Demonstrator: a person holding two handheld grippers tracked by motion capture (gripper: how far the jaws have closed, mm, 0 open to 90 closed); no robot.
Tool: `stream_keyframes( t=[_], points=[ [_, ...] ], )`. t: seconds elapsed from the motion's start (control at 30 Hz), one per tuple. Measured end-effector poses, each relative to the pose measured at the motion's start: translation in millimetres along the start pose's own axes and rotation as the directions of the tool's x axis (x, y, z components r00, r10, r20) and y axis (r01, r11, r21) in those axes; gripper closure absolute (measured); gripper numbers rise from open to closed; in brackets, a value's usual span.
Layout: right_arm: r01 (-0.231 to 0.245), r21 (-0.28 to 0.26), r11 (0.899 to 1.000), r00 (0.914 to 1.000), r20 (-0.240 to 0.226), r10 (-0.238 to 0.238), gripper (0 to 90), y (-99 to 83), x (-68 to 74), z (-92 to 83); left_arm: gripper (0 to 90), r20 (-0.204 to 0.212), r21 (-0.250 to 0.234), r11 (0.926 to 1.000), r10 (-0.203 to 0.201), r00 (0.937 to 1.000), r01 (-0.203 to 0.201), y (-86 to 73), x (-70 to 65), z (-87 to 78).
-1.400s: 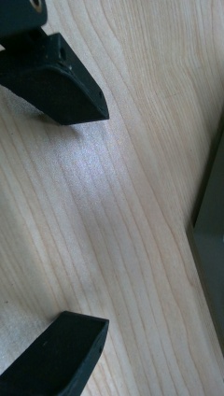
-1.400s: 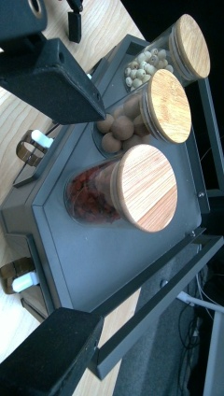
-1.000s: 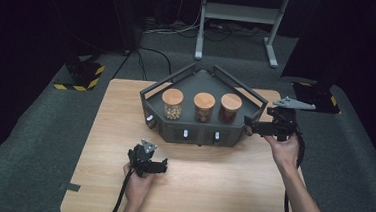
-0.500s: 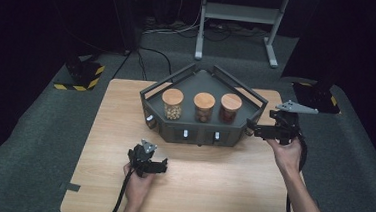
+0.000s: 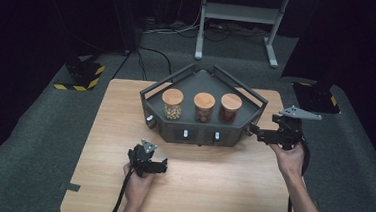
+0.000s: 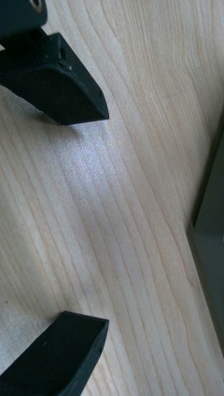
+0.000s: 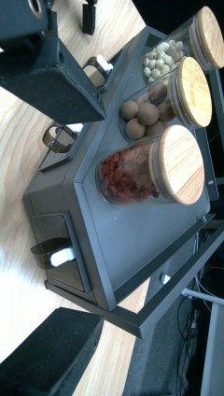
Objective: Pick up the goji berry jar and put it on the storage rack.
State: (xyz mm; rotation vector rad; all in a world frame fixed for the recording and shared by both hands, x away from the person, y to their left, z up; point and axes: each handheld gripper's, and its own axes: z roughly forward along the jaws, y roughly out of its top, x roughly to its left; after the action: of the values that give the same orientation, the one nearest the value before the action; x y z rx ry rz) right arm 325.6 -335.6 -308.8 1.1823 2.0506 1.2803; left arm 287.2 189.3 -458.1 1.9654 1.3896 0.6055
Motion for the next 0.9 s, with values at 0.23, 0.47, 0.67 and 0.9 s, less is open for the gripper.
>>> stream_keyframes(
  t=[0.23,0.47,0.67,0.9],
  points=[
    [-0.005,0.002,1.0,1.0,0.004,0.005,3.6,-7.3,-1.5,-2.2,2.6,0.0,0.001,1.0,0.0,1.0,0.0,0.1,0.0,0.0],
    [-0.007,0.0,1.0,1.0,0.007,0.007,3.6,-14.0,-1.9,-3.6,2.6,0.0,0.0,1.0,0.0,1.0,0.0,0.0,0.0,0.0],
    [-0.021,-0.005,1.0,0.9997,0.01,0.021,3.6,-22.9,-2.4,-3.8,2.6,0.0,0.0,1.0,0.0,1.0,0.0,0.0,0.0,0.0],
    [-0.028,-0.001,1.0,0.9995,0.016,0.028,3.7,-30.5,-2.1,-2.2,2.6,0.0,0.0,1.0,0.0,1.0,0.0,0.0,0.0,0.0]
  ],
)
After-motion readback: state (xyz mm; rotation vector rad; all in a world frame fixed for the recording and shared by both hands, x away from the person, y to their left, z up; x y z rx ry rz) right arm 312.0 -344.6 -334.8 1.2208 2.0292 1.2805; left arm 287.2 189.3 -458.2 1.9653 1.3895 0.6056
